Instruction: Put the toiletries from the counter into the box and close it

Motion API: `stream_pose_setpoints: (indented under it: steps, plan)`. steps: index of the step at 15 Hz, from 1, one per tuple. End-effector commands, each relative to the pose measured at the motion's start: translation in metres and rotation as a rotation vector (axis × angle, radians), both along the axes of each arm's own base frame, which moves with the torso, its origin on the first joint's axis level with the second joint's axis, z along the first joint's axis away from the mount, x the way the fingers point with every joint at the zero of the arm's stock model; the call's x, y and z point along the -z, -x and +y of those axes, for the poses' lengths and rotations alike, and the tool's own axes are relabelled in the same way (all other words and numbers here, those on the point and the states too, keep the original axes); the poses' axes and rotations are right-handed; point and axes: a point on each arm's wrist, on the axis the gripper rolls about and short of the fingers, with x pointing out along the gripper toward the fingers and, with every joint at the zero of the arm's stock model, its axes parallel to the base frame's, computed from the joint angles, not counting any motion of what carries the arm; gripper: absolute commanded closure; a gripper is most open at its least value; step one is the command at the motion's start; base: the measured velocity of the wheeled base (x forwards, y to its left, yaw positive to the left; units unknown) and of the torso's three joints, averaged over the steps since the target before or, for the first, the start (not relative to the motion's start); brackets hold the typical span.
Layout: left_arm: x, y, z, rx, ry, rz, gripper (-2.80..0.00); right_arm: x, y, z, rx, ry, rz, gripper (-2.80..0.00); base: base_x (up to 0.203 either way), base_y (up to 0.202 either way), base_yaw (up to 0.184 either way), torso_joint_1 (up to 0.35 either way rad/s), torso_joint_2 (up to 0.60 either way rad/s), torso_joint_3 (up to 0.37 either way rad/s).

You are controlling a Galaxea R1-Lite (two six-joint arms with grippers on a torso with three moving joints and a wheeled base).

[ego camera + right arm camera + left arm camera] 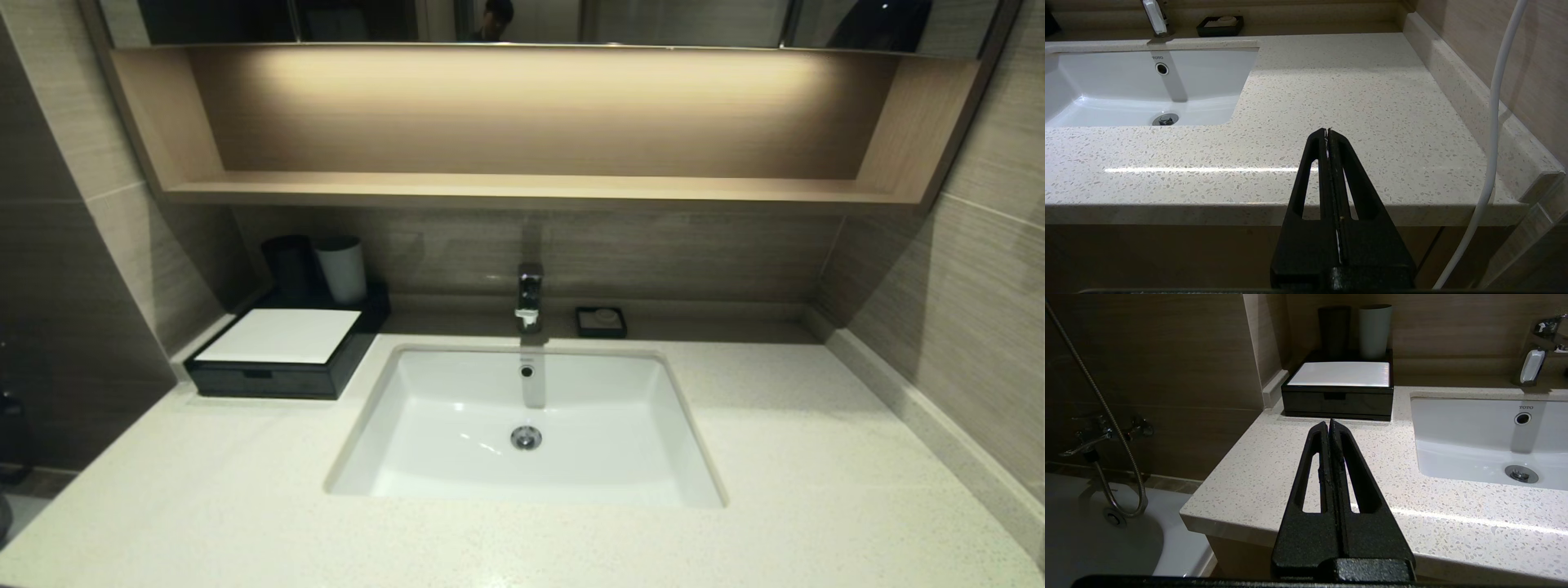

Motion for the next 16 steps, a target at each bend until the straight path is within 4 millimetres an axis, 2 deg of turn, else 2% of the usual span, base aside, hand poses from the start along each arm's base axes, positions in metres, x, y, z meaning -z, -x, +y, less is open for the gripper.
stream_pose_setpoints:
  steps: [1, 7, 16]
  plan:
    - [0.009, 0.001, 0.000, 0.010, -0.003, -0.005, 0.00, 0.000, 0.000, 0.000, 0.001, 0.000, 0.000, 0.00, 0.000, 0.000, 0.000, 0.000, 0.00, 0.000]
    - [0.024, -0.001, -0.002, 0.110, -0.015, 0.019, 0.00, 0.000, 0.000, 0.000, 0.001, 0.000, 0.000, 0.00, 0.000, 0.000, 0.000, 0.000, 0.00, 0.000]
    - [0.035, 0.001, -0.004, 0.175, -0.015, 0.067, 0.00, 0.000, 0.000, 0.000, 0.001, 0.000, 0.001, 0.00, 0.000, 0.000, 0.000, 0.000, 0.00, 0.000]
